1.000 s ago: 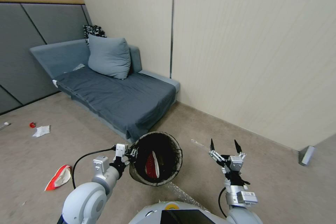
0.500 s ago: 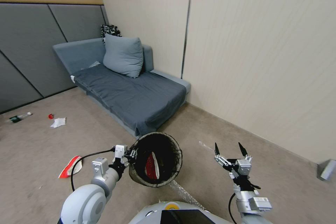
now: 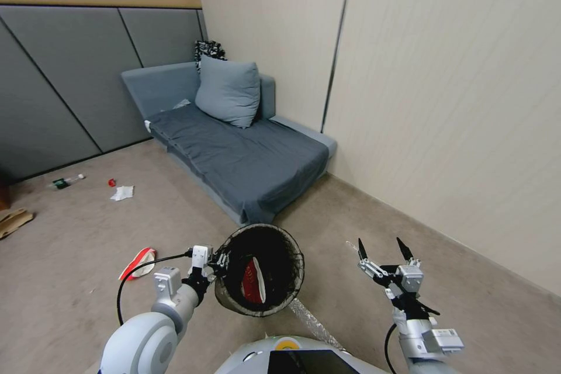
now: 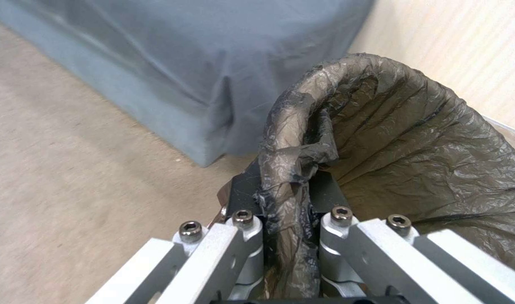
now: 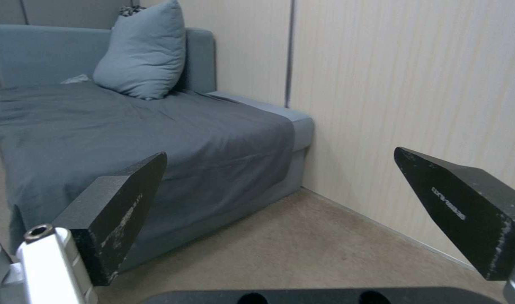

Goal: Pick up the trash bin, then pick up the garbage from the floor and place it into the trash bin.

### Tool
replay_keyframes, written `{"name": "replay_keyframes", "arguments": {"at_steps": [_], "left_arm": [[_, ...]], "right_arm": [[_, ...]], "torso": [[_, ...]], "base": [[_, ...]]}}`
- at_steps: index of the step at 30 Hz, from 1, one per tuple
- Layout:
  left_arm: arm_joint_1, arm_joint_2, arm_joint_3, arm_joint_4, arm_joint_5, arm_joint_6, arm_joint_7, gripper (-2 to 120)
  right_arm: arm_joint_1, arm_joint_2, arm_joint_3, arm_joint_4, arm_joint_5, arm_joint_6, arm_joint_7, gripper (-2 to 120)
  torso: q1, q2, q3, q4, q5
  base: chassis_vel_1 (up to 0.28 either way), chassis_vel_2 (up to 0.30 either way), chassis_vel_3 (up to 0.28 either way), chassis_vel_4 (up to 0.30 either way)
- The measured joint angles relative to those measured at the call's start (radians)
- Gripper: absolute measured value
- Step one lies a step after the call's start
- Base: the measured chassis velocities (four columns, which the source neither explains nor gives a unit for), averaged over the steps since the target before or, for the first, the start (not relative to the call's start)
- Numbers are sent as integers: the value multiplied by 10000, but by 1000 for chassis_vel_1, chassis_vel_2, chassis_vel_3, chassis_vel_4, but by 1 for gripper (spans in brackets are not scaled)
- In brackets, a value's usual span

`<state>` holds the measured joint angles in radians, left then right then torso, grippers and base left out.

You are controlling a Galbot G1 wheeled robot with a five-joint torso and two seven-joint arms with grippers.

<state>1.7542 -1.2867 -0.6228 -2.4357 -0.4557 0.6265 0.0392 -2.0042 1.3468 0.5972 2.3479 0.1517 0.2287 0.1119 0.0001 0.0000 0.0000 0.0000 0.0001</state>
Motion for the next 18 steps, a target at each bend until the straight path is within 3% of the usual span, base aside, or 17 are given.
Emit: {"name": "replay_keyframes", "arguments": {"at_steps": [18], "left_arm": [[46, -33, -62, 4, 18, -11, 4, 7]], "right_arm": [[474, 161, -334, -236, -97, -311, 261, 100]], "torso": [[0, 0, 0, 0, -1]], "base": [[61, 59, 64, 66]]}}
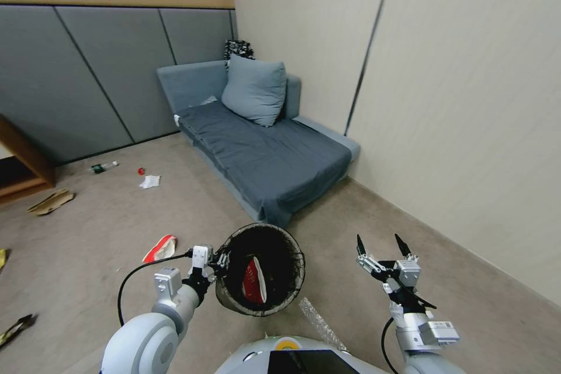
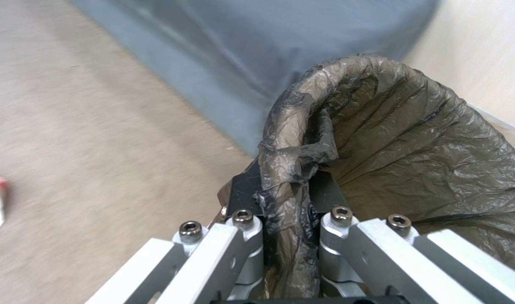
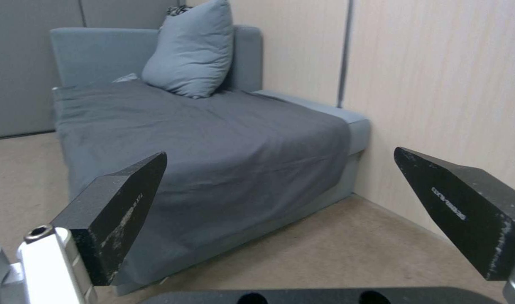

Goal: Pick up the trash bin, then pick up the garbage from the floor and place it into the trash bin.

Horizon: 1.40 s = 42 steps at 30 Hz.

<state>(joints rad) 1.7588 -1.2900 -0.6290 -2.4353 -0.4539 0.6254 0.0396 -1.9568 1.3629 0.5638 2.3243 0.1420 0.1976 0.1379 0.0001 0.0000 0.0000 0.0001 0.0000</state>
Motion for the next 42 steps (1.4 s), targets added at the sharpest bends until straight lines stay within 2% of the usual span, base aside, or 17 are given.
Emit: {"name": "replay_keyframes", "arguments": {"at_steps": [22, 42], "left_arm": [[61, -80, -23, 3, -20, -12, -9, 7], [1, -84, -48, 29, 2, -17, -15, 7]], "right_arm": [[278, 233, -755, -43, -371, -505, 498, 100], [301, 253, -854, -57, -525, -621, 830, 100]], "torso": [[0, 0, 0, 0, 0], [0, 0, 0, 0, 0]], "base": [[67, 67, 66, 70], [87, 90, 83, 90]]}}
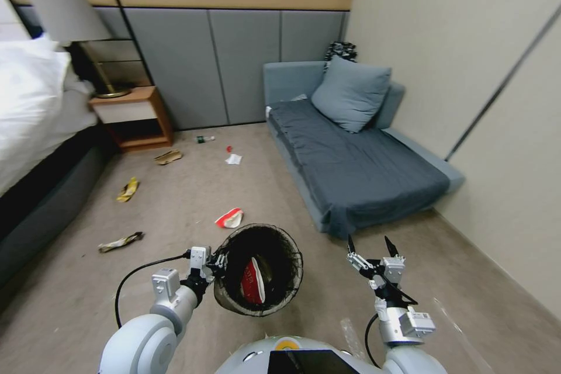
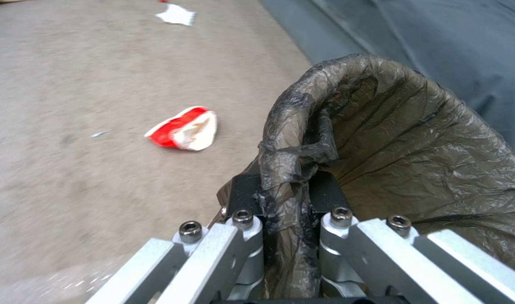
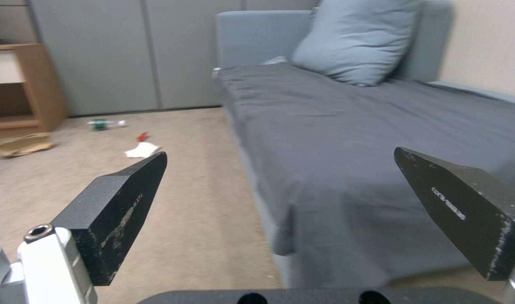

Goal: Pick up the trash bin, then pick up the garbage from the floor and place it into the trash bin.

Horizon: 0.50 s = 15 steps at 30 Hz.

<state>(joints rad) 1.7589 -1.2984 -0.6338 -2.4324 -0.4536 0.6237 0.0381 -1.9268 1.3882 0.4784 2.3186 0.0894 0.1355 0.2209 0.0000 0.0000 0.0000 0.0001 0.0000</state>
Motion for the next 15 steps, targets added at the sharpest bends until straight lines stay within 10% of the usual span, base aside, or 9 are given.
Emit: {"name": "replay_keyframes", "arguments": {"at_steps": [15], "left_arm": [[29, -69, 56, 8, 25, -4, 17, 7]], "right_arm": [[73, -26, -21, -46, 29, -49, 188, 100]], "torso": [[0, 0, 0, 0, 0]], "base": [[91, 92, 92, 94]]}}
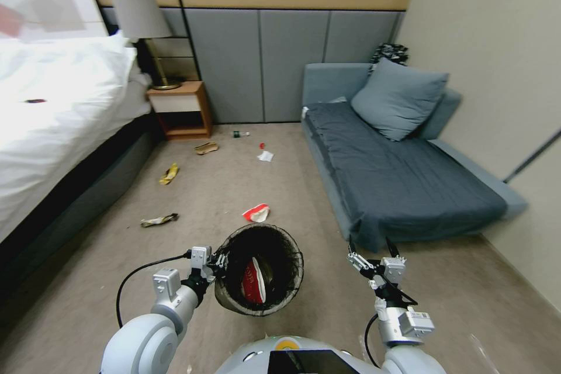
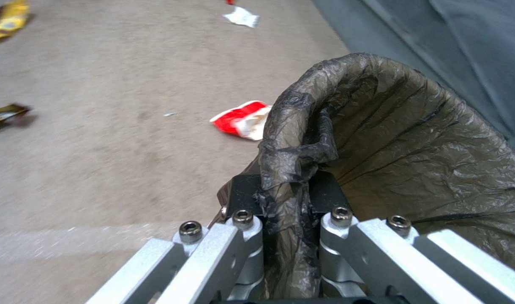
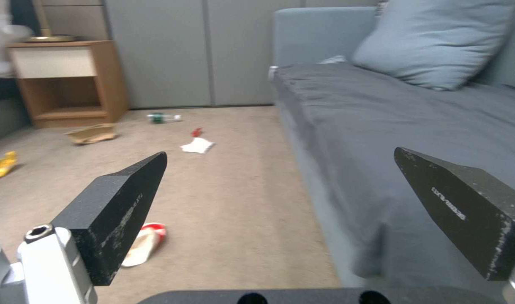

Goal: Pick up the trash bin, then pick up the garbage from the floor and place it into the trash bin.

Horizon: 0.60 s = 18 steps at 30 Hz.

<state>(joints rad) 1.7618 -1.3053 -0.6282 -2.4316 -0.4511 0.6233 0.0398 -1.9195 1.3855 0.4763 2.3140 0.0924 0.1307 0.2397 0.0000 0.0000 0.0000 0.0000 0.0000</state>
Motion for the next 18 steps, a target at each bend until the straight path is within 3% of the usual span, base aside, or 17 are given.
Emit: {"name": "replay_keyframes", "arguments": {"at_steps": [18], "left_arm": [[80, -109, 36, -50, 101, -30, 13, 7]], "right_arm": [[2, -28, 41, 33, 128, -100, 151, 100]], "torso": [[0, 0, 0, -1, 0]], "base": [[80, 93, 91, 87]]}}
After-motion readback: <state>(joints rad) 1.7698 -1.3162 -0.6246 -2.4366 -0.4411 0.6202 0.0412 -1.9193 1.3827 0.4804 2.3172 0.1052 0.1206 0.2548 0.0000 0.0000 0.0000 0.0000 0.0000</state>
